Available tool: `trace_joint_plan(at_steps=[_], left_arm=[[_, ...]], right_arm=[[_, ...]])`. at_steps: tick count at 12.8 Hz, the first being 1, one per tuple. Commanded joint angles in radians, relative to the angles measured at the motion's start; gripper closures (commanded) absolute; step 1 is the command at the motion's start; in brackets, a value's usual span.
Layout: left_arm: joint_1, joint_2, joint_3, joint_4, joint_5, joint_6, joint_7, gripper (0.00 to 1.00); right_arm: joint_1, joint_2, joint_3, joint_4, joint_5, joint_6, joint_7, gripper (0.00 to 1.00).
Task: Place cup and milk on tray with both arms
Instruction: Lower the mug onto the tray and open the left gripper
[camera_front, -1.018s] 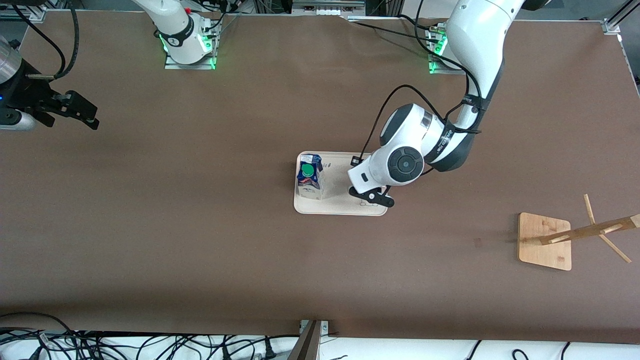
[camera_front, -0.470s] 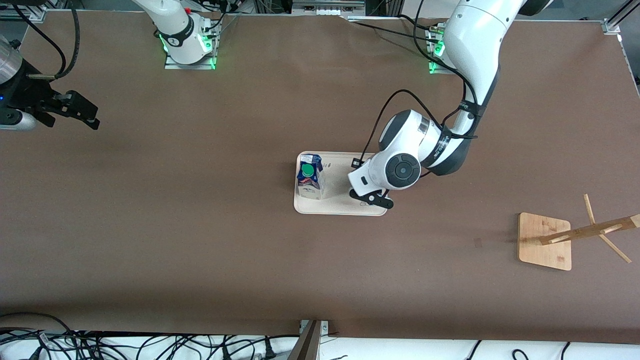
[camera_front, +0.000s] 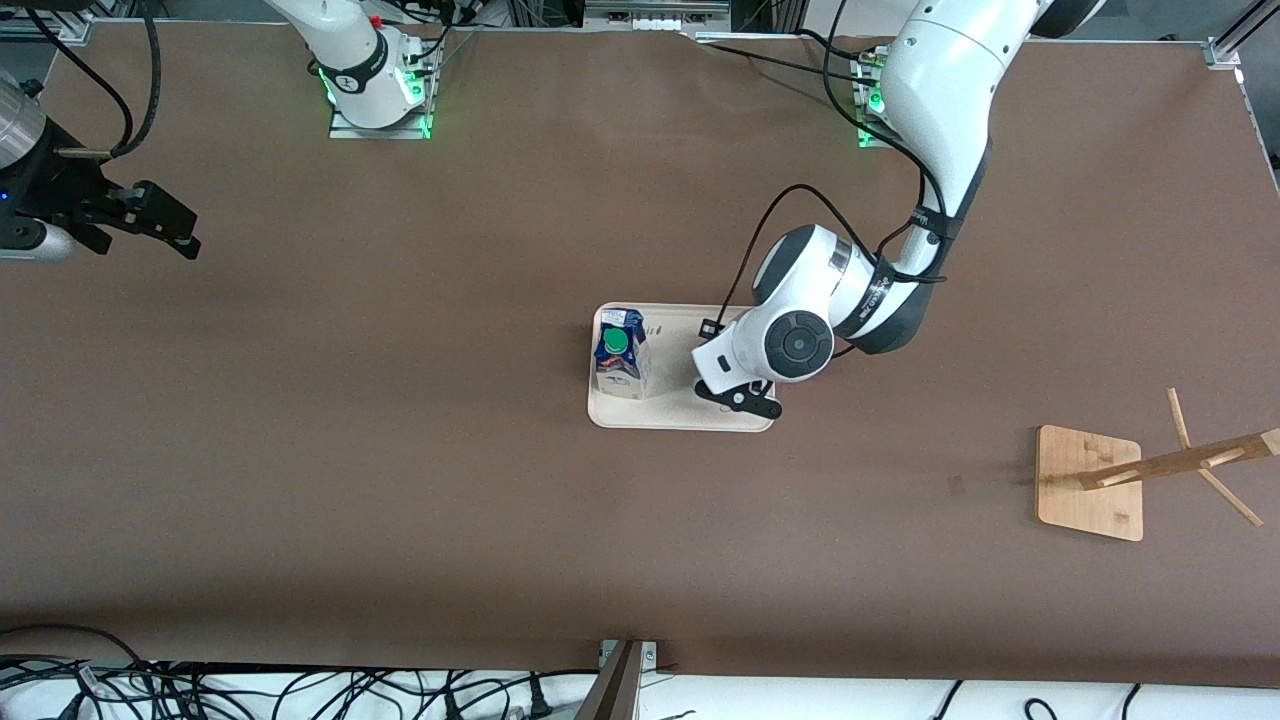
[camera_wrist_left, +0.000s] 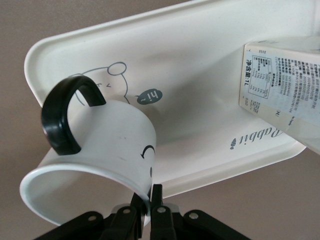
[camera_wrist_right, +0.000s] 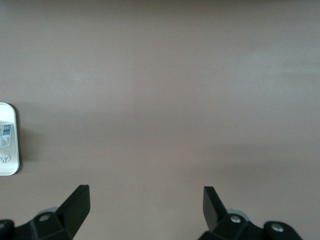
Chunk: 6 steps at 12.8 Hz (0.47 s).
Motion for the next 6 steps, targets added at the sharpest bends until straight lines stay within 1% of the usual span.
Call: trace_joint_plan(at_steps=[1, 3, 4, 5, 6], left_arm=[[-0.019, 0.025, 0.009, 0.028, -0.012, 0.013, 0.002, 1.00], [-0.020, 0.025, 0.009, 0.028, -0.012, 0.017, 0.002, 1.00], [-0.022, 0.025, 0.009, 0.028, -0.011, 0.024, 0.008, 0.72], [-0.022, 0.025, 0.009, 0.026, -0.008, 0.032, 0.014, 0.01], [-0.022, 0.024, 0.009, 0.026, -0.008, 0.035, 0.013, 0.00]], right_arm=[[-0.004, -0.004, 0.007, 0.013, 0.015, -0.044, 0.003, 0.00], [-0.002, -0.004, 0.009, 0.019, 0.010, -0.037, -0.003, 0.00], [-0.002, -0.004, 0.009, 0.022, 0.007, -0.037, -0.007, 0.00], [-0.004, -0.004, 0.006, 0.021, 0.009, -0.040, -0.008, 0.00], [-0.004, -0.004, 0.005, 0.021, 0.009, -0.037, -0.010, 0.00]])
